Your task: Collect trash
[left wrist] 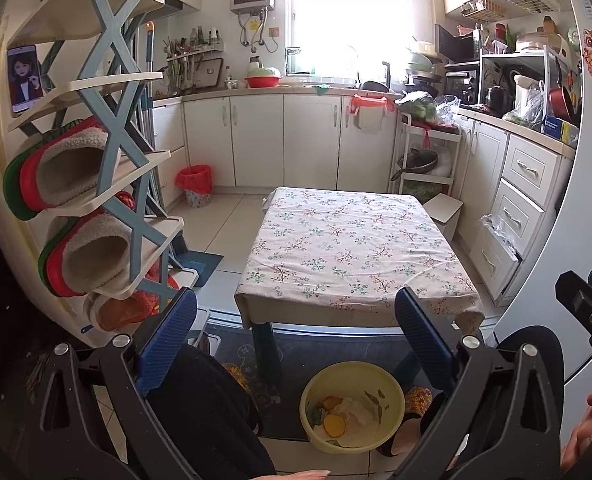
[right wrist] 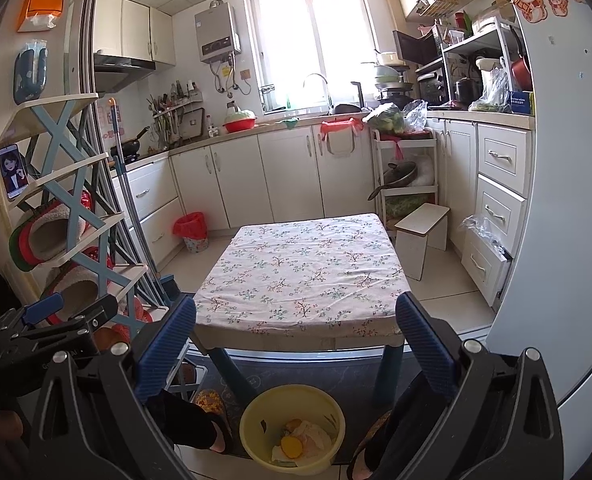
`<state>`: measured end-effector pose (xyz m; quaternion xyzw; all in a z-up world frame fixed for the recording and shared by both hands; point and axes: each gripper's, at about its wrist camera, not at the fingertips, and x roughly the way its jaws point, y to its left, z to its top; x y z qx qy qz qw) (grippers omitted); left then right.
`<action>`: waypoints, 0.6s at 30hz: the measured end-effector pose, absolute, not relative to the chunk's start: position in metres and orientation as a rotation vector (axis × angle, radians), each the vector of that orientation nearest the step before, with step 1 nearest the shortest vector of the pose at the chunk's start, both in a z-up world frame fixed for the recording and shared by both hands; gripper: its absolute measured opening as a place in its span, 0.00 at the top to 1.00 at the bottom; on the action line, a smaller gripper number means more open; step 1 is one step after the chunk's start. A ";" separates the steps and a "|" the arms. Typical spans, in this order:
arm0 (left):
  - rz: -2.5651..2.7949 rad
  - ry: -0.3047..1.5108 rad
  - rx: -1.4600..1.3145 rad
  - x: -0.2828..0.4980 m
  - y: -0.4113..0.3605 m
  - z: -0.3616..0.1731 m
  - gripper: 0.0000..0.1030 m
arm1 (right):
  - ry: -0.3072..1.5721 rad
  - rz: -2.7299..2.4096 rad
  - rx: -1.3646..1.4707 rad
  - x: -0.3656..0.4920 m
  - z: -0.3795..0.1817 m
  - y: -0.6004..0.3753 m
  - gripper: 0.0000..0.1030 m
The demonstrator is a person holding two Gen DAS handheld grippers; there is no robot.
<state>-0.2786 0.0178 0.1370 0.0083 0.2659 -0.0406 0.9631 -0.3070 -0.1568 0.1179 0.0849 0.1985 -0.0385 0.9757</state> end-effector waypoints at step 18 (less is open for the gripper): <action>-0.075 0.535 0.020 -0.281 0.019 0.137 0.08 | 0.400 -0.079 0.173 -0.308 0.118 -0.156 0.07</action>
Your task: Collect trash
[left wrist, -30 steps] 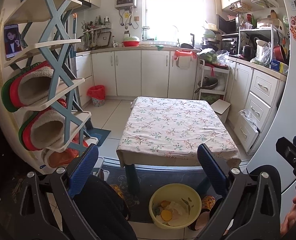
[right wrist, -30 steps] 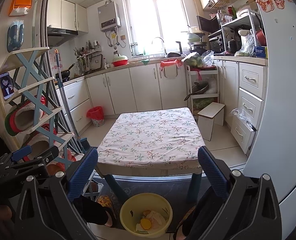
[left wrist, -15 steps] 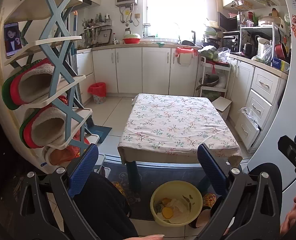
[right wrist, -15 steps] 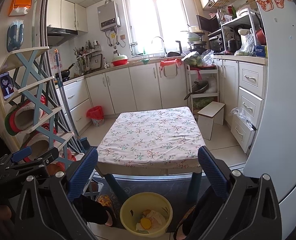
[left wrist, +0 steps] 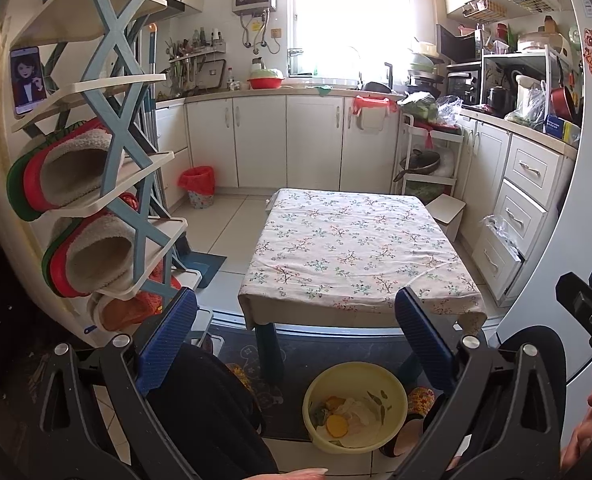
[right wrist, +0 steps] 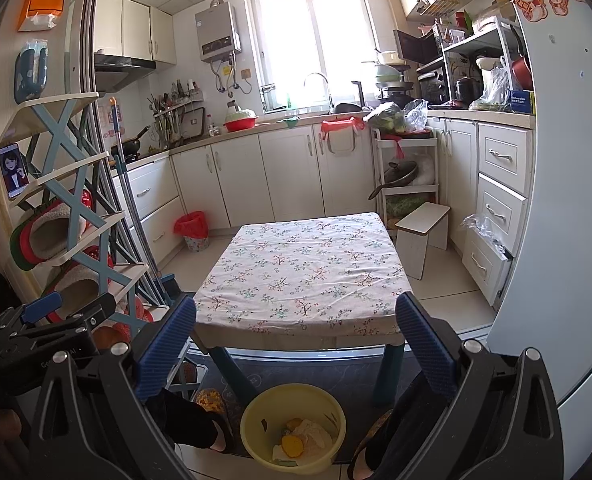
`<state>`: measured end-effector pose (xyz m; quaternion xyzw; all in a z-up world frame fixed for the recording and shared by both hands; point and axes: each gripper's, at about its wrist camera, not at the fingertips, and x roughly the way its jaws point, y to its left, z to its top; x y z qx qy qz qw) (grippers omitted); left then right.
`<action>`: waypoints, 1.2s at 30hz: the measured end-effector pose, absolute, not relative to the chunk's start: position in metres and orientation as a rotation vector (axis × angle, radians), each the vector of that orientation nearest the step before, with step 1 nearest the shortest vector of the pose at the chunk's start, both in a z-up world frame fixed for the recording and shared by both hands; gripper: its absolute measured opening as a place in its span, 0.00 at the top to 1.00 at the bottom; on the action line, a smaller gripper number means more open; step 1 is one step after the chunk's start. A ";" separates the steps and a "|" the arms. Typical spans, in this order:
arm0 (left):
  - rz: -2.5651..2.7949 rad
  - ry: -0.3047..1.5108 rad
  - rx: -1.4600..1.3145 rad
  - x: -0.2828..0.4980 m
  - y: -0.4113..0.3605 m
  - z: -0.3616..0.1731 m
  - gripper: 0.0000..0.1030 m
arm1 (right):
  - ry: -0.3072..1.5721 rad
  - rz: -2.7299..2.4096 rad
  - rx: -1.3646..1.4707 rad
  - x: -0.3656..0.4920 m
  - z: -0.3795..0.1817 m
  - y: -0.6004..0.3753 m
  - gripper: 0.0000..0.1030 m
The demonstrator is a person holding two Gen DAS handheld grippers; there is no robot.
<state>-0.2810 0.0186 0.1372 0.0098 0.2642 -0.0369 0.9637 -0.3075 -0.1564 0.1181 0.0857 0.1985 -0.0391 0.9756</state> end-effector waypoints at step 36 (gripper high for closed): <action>-0.063 0.536 0.024 -0.280 0.024 0.139 0.08 | 0.406 -0.078 0.173 -0.307 0.116 -0.154 0.07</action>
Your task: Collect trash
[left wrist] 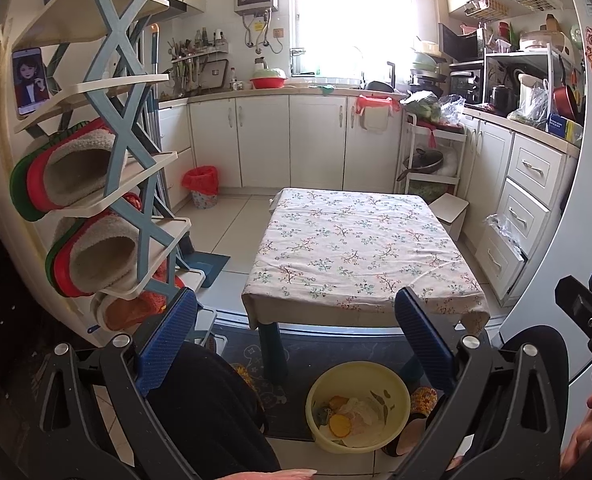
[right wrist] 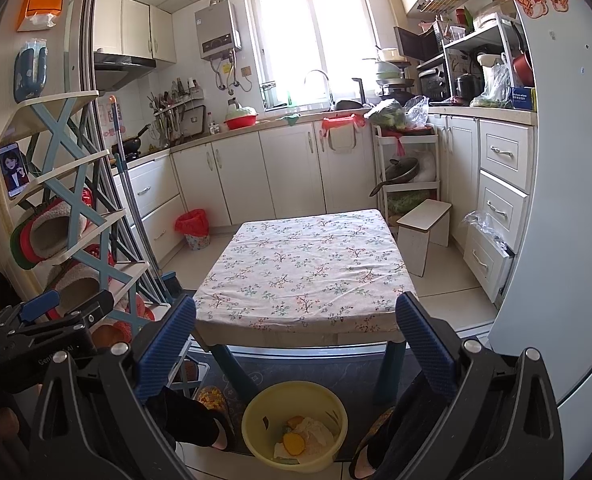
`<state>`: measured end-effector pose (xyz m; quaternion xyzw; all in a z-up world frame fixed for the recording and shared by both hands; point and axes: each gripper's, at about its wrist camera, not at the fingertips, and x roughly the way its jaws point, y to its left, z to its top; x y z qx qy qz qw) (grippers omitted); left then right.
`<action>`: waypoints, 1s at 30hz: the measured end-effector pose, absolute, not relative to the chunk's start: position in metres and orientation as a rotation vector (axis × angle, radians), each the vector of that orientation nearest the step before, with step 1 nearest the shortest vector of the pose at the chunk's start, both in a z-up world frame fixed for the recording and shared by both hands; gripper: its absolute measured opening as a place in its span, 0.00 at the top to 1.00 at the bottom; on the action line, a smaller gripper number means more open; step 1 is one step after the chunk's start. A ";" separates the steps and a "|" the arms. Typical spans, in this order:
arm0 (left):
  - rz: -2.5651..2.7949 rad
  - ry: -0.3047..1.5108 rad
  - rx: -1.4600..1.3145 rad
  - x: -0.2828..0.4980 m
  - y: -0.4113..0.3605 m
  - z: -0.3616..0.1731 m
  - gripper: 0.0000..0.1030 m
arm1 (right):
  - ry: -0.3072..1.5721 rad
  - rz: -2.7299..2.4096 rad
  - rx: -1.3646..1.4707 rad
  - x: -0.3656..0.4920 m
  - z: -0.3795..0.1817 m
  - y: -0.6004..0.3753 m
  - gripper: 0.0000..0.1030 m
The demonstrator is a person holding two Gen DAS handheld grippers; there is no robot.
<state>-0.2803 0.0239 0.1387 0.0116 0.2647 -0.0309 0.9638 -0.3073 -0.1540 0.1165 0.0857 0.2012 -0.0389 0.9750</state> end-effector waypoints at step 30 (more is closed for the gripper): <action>-0.139 0.597 -0.001 -0.256 0.029 0.124 0.08 | 0.422 -0.096 0.174 -0.294 0.107 -0.153 0.07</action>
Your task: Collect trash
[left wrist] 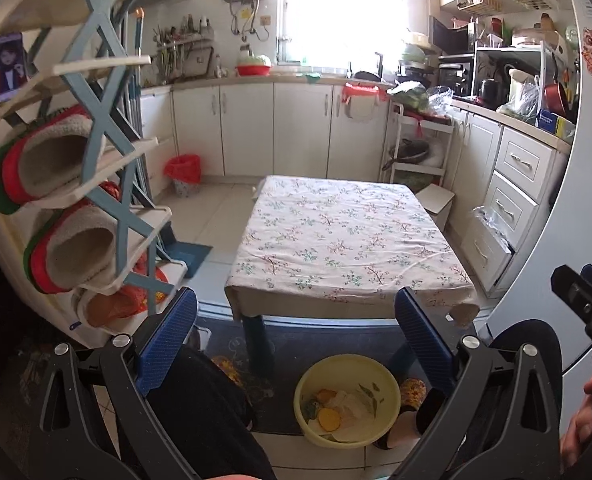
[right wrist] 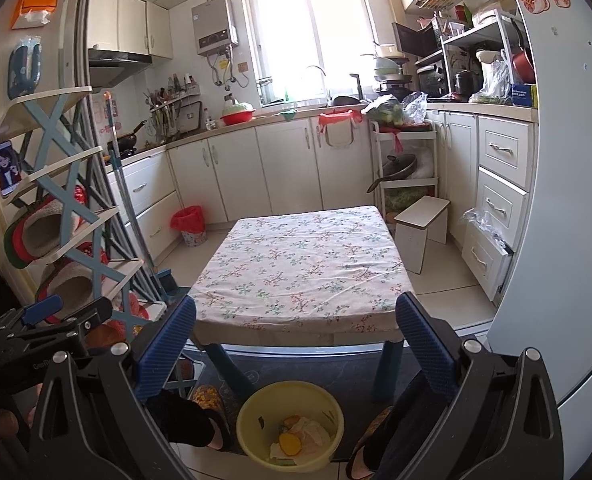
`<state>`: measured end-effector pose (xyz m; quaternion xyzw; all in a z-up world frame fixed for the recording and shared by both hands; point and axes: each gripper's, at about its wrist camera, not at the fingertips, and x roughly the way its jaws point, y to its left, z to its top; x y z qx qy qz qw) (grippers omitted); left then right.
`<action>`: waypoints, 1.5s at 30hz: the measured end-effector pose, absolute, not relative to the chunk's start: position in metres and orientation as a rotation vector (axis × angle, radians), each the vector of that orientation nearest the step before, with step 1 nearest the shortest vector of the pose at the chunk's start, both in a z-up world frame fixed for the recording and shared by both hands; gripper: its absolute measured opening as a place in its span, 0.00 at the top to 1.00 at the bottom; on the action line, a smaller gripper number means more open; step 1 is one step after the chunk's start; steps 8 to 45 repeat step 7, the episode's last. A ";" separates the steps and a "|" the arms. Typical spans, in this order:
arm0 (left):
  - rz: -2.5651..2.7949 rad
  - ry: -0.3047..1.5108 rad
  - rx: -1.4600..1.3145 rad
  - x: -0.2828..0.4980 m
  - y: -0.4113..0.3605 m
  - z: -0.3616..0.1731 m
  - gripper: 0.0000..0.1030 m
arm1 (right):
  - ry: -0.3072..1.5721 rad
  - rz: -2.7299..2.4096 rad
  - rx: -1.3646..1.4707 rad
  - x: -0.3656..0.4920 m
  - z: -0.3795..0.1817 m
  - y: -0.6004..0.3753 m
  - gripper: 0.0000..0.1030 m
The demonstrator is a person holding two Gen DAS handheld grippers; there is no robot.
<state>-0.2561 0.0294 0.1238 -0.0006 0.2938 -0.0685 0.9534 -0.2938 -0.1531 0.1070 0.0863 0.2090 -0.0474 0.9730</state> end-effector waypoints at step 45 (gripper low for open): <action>-0.113 0.615 0.014 -0.225 0.024 0.117 0.08 | 0.413 -0.125 0.155 -0.265 0.114 -0.160 0.07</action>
